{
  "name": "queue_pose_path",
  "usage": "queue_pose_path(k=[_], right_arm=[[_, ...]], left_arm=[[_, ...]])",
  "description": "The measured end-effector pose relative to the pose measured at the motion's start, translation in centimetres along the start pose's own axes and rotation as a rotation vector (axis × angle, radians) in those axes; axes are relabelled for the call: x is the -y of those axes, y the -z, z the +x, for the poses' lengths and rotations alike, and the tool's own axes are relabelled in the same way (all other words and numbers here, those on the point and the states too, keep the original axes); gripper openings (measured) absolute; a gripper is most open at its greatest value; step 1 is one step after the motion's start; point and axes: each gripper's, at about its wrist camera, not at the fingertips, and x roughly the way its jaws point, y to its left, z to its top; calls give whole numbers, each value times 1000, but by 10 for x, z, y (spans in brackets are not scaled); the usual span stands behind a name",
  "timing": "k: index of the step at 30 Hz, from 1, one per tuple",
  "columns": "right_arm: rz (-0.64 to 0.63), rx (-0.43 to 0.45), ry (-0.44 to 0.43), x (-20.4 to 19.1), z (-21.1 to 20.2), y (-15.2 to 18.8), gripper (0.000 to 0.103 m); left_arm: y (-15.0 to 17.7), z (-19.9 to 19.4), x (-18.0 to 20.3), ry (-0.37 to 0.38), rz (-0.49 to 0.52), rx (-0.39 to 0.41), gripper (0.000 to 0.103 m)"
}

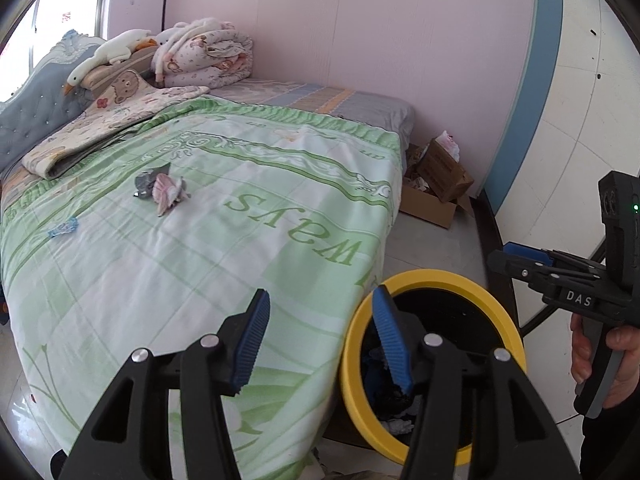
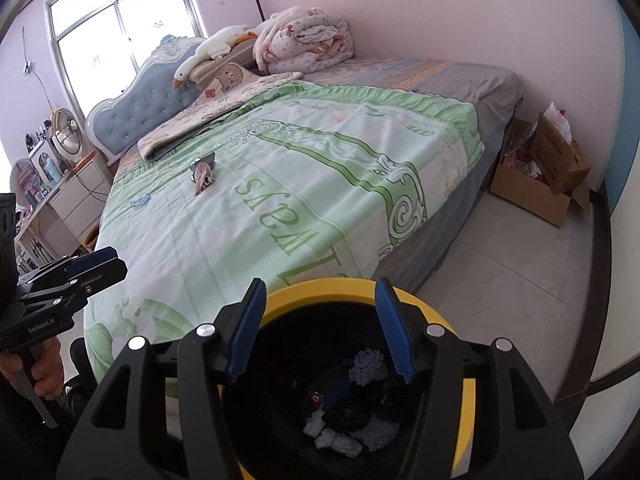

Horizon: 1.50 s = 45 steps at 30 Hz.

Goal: Collect trash
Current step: 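Move both open tools back over the grey foil bag on the quilt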

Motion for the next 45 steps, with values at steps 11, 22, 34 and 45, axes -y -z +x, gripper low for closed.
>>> queue_pose_path(k=[11,22,34,45], right_arm=[[-92,17,-43,-50,11,-17,54],[-185,16,-101,-104,28,-30,54],[-257,3,-184,-159,62,-50,54],[-298,-29,-264,-208,115,-76,54]], left_arm=[[2,-27,-54,-89,-73,55,51],[6,-44,-116,-177,-166,81,51],[9,-57,-175,-267,-245,91,51],[6,-49,-226,-331,-308,80,52]])
